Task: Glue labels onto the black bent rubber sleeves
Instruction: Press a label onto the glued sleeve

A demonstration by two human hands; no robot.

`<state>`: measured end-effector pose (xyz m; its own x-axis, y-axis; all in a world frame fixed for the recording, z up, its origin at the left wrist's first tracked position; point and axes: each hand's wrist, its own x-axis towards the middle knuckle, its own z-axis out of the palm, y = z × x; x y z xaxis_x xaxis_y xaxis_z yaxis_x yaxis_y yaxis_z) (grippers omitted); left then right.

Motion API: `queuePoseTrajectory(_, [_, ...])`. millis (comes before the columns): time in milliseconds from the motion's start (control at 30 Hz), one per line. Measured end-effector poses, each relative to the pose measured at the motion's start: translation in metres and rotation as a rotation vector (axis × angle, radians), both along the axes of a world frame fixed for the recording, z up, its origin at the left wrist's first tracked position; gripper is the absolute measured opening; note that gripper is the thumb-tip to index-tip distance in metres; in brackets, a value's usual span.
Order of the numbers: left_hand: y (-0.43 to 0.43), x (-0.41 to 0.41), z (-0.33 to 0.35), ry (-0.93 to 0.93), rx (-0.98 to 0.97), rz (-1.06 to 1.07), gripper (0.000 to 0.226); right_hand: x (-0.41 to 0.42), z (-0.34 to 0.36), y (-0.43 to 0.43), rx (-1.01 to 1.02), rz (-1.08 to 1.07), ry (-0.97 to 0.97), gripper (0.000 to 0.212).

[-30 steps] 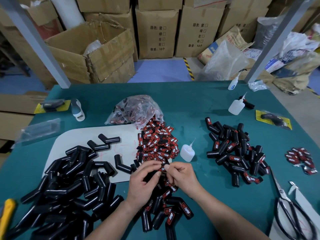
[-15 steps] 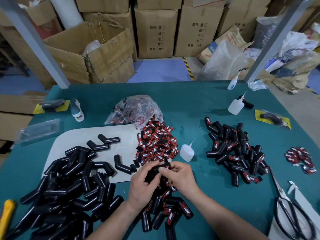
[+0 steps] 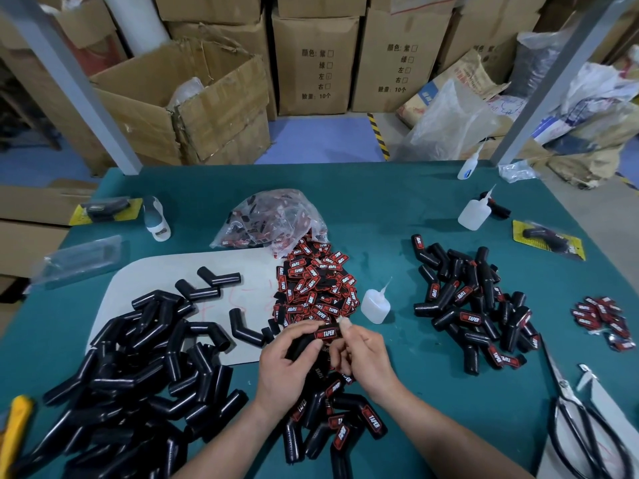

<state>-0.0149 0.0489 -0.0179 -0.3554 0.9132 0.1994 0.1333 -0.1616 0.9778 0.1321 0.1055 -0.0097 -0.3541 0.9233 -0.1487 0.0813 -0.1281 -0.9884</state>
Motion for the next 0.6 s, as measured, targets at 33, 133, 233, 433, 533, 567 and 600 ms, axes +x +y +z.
queuePoseTrajectory(33, [0.0, 0.0, 0.0, -0.013, 0.004, 0.009, 0.031, 0.0, 0.0, 0.0, 0.015, 0.0, 0.019, 0.052])
queuePoseTrajectory(133, [0.0, -0.003, -0.001, -0.055, -0.003, 0.027, 0.031, 0.0, 0.001, 0.0, 0.062, -0.006, 0.025, 0.025])
queuePoseTrajectory(233, [-0.001, -0.003, -0.001, -0.093, -0.045, 0.046, 0.025, 0.001, 0.0, 0.0, 0.159, 0.041, -0.021, 0.029])
queuePoseTrajectory(433, [-0.006, -0.014, 0.014, 0.401, 0.04, -0.013, 0.029, 0.003, 0.006, 0.008, 0.198, 0.051, -0.02, 0.028])
queuePoseTrajectory(533, [0.003, -0.038, 0.027, 0.746, -0.036, 0.103, 0.024, 0.009, 0.014, 0.015, 0.085, 0.17, 0.018, 0.016])
queuePoseTrajectory(567, [0.007, -0.046, 0.03, 0.879, -0.106, 0.129, 0.02, 0.012, 0.019, 0.016, 0.009, 0.263, 0.028, 0.013])
queuePoseTrajectory(600, [0.009, -0.053, 0.032, 1.022, -0.194, 0.13, 0.023, 0.015, 0.023, 0.016, -0.044, 0.366, 0.012, 0.019])
